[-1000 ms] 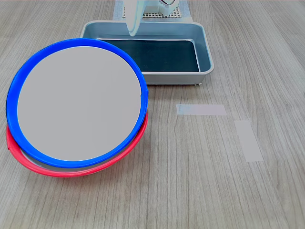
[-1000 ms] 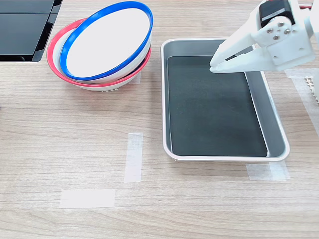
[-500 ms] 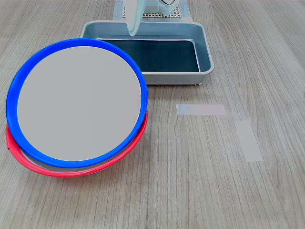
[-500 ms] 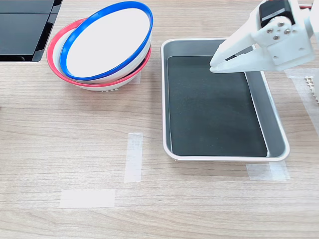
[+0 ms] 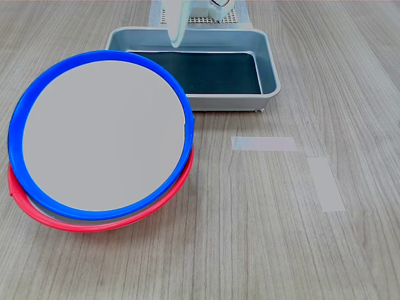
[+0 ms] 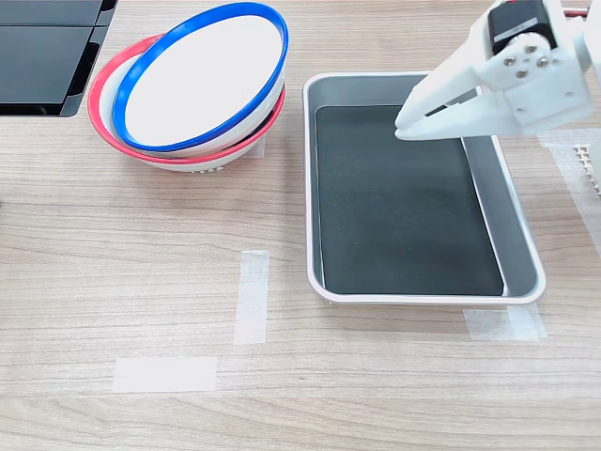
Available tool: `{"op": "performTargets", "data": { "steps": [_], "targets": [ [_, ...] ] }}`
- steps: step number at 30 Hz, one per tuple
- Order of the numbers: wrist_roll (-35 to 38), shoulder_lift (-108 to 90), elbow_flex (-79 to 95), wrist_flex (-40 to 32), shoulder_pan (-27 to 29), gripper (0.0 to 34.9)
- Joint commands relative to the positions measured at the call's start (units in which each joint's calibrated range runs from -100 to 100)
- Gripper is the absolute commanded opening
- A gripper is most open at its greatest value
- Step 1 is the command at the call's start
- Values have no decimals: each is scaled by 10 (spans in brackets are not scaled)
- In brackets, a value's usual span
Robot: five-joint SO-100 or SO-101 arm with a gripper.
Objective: Lift the stacked dish and set it down on the table.
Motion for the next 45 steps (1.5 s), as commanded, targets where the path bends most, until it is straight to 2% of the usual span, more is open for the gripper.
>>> {"op": "performTargets", "data": {
  "steps": [1, 6, 9, 12, 16, 20, 24, 30, 37, 39, 40, 41, 42, 43, 45],
  "targets": [
    [22, -4, 0, 4, -31, 3],
    [10, -4, -1, 13, -39, 2],
    [45, 41, -64, 35, -34, 2],
    [71, 145, -157, 21, -9, 4],
    [85, 357, -310, -34, 16, 62],
    [86, 545, -467, -30, 35, 133],
    [86, 682, -602, -2, 45, 170],
    [95, 810, -698, 4, 50, 187],
    [105, 896, -745, 5, 64, 174],
    [107, 912, -748, -1, 66, 132],
    [108, 914, -748, -3, 66, 122],
    [109, 920, -749, -5, 66, 97],
    [109, 925, -751, -6, 66, 53],
    [109, 930, -754, -8, 65, 24],
    [110, 937, -765, -4, 62, 5]
  ]
}}
